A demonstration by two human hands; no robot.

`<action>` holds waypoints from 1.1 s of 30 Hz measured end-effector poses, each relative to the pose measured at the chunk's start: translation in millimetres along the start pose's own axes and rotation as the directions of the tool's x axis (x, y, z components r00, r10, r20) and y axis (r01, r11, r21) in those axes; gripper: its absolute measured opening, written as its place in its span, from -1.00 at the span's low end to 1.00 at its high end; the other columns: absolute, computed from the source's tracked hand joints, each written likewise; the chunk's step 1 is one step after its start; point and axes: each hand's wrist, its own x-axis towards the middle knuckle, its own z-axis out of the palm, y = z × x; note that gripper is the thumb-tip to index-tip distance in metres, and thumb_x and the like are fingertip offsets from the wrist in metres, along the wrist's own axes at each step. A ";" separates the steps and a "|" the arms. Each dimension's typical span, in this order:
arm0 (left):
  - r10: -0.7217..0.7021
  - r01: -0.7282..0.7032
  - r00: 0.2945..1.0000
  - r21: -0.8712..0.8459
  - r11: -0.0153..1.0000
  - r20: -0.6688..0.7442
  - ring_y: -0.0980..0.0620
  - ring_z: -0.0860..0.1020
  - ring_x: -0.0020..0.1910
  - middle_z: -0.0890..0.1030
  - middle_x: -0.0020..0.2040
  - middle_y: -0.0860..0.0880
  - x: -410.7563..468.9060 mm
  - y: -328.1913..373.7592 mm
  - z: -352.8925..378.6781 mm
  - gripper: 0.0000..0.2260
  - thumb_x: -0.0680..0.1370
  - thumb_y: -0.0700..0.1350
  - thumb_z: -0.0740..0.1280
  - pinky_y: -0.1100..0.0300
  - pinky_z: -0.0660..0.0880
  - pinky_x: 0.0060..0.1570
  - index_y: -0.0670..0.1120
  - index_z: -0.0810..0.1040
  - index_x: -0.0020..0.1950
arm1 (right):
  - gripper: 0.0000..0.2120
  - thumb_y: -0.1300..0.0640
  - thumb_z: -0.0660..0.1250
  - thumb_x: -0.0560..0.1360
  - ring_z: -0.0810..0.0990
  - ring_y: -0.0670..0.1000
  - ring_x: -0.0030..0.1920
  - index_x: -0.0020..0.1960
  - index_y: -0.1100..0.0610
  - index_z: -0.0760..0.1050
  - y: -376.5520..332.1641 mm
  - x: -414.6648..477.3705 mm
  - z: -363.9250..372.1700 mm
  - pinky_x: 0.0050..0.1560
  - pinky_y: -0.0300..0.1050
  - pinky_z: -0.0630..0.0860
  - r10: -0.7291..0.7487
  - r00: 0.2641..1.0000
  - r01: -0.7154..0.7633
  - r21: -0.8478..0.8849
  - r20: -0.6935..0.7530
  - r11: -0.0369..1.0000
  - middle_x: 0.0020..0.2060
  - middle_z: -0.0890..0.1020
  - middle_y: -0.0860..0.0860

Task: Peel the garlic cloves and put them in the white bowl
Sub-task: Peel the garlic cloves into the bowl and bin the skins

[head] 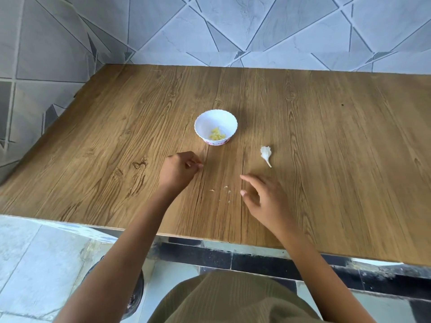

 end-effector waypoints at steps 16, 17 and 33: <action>0.141 -0.165 0.979 0.161 0.973 0.149 -0.04 0.64 -0.10 0.67 -0.01 -0.10 -47.3 29.4 19.3 -0.75 0.48 -0.39 0.26 0.06 0.58 -0.03 -0.18 0.67 0.01 | -0.59 -0.04 0.11 0.52 0.49 0.13 0.27 0.20 0.14 0.53 10.5 -10.2 9.8 0.32 0.07 0.29 -0.006 0.999 0.011 -0.113 0.046 0.994 0.28 0.52 0.09; 0.150 -0.171 0.979 0.161 0.972 0.137 -0.06 0.64 -0.10 0.67 -0.01 -0.11 -50.6 34.2 25.5 -0.76 0.48 -0.38 0.26 0.04 0.57 -0.04 -0.19 0.67 0.00 | -0.58 -0.05 0.10 0.52 0.48 0.13 0.28 0.20 0.15 0.54 10.6 -10.2 9.2 0.32 0.08 0.30 -0.003 0.999 0.008 -0.104 0.048 0.995 0.28 0.51 0.09; 0.321 -0.380 0.914 0.245 0.892 0.250 -0.13 0.63 -0.07 0.63 0.03 -0.16 -57.3 53.4 37.6 -0.60 0.37 -0.56 0.21 0.05 0.59 -0.08 -0.23 0.65 0.06 | -0.71 0.14 0.39 0.44 0.53 0.18 0.23 0.13 0.20 0.58 15.7 -11.1 12.6 0.29 0.17 0.38 -0.064 0.997 0.061 -0.091 -0.036 0.994 0.20 0.57 0.15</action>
